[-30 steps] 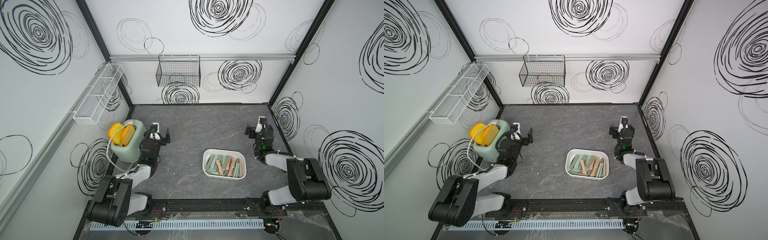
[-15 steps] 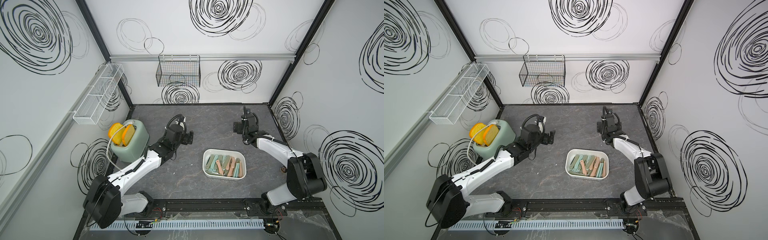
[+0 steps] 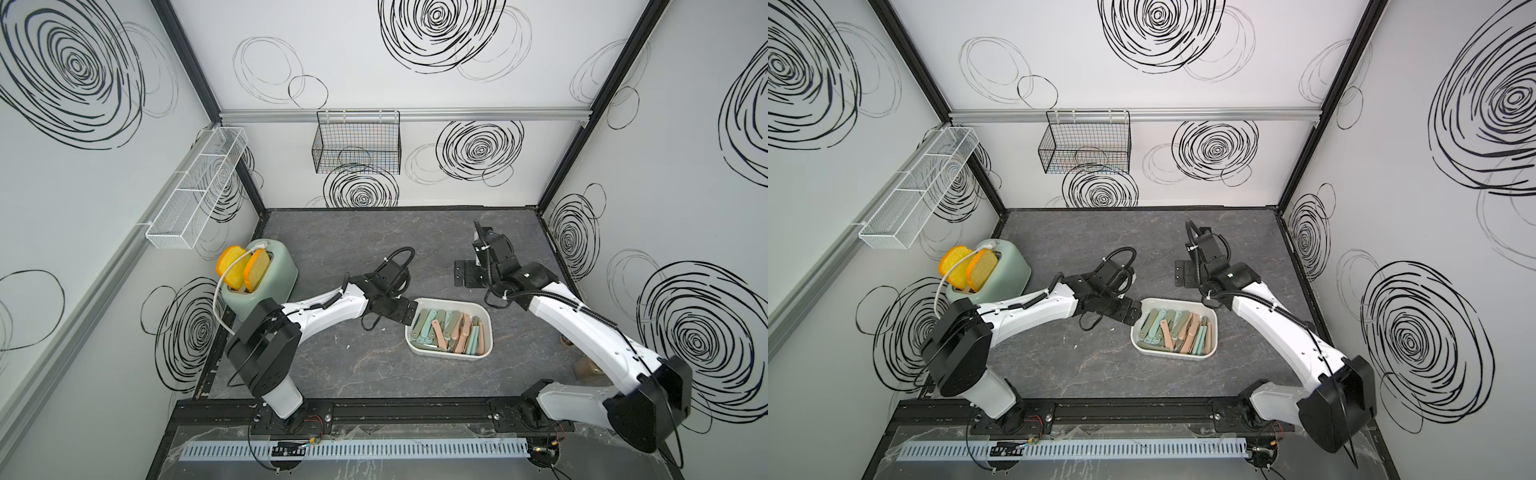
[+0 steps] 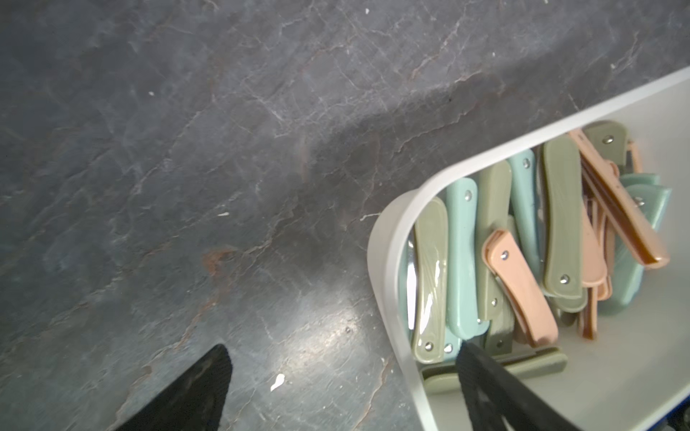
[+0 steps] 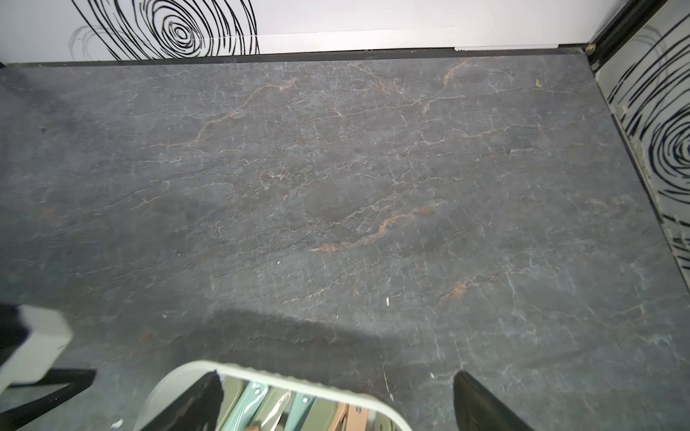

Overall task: Take the fruit knife out of the storage box
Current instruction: Move the storage box to the center of the board.

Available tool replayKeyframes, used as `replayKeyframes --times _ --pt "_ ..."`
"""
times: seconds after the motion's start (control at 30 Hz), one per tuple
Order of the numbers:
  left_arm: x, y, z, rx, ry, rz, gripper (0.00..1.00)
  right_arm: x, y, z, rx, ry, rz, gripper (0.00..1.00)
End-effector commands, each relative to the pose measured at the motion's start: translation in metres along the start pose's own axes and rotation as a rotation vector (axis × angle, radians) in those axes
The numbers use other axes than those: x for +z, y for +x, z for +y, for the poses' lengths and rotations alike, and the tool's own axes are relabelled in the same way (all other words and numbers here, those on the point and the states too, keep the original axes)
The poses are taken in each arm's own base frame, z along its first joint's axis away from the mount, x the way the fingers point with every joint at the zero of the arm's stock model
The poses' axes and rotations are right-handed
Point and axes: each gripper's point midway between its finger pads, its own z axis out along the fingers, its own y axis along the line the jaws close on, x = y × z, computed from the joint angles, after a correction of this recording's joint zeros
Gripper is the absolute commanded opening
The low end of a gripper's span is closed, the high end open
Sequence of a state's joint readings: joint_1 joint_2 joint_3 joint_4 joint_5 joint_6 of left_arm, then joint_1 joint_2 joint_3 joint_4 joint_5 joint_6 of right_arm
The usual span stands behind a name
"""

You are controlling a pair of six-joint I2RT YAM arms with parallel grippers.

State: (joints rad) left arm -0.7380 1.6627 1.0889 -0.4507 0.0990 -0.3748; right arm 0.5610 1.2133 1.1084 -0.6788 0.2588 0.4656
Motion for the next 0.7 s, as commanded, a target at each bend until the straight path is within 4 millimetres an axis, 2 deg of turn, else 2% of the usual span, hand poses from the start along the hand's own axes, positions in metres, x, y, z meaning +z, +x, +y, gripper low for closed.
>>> replayKeyframes --times 0.0,0.1,0.2,0.27,0.4,0.47,0.5,0.53,0.67 --pt "0.006 -0.008 -0.013 -0.001 0.048 0.023 0.98 -0.010 0.048 -0.014 0.043 0.023 0.147 0.99" --pt "0.019 -0.005 -0.012 0.016 0.044 0.059 0.99 -0.015 0.068 -0.016 0.083 -0.019 0.174 0.99" --pt "0.029 -0.004 -0.008 0.004 0.052 0.079 0.90 -0.015 0.090 -0.013 0.116 -0.072 0.221 0.99" --pt "0.036 -0.005 -0.003 -0.025 0.061 0.088 0.77 -0.012 0.101 -0.008 0.123 -0.107 0.247 0.99" --pt "0.042 -0.005 0.006 -0.079 0.071 0.091 0.66 -0.002 0.111 0.000 0.110 -0.144 0.288 0.99" --pt "0.042 -0.006 0.011 -0.118 0.079 0.078 0.63 0.006 0.116 0.004 0.096 -0.151 0.321 0.96" --pt "0.041 -0.006 0.013 -0.131 0.089 0.074 0.58 0.009 0.119 0.006 0.090 -0.151 0.340 0.96" --pt "0.041 -0.007 0.015 -0.176 0.102 0.067 0.52 0.013 0.121 0.009 0.082 -0.160 0.356 0.92" --pt "0.039 -0.008 0.025 -0.271 0.126 0.042 0.45 0.026 0.127 0.021 0.048 -0.187 0.405 0.80"
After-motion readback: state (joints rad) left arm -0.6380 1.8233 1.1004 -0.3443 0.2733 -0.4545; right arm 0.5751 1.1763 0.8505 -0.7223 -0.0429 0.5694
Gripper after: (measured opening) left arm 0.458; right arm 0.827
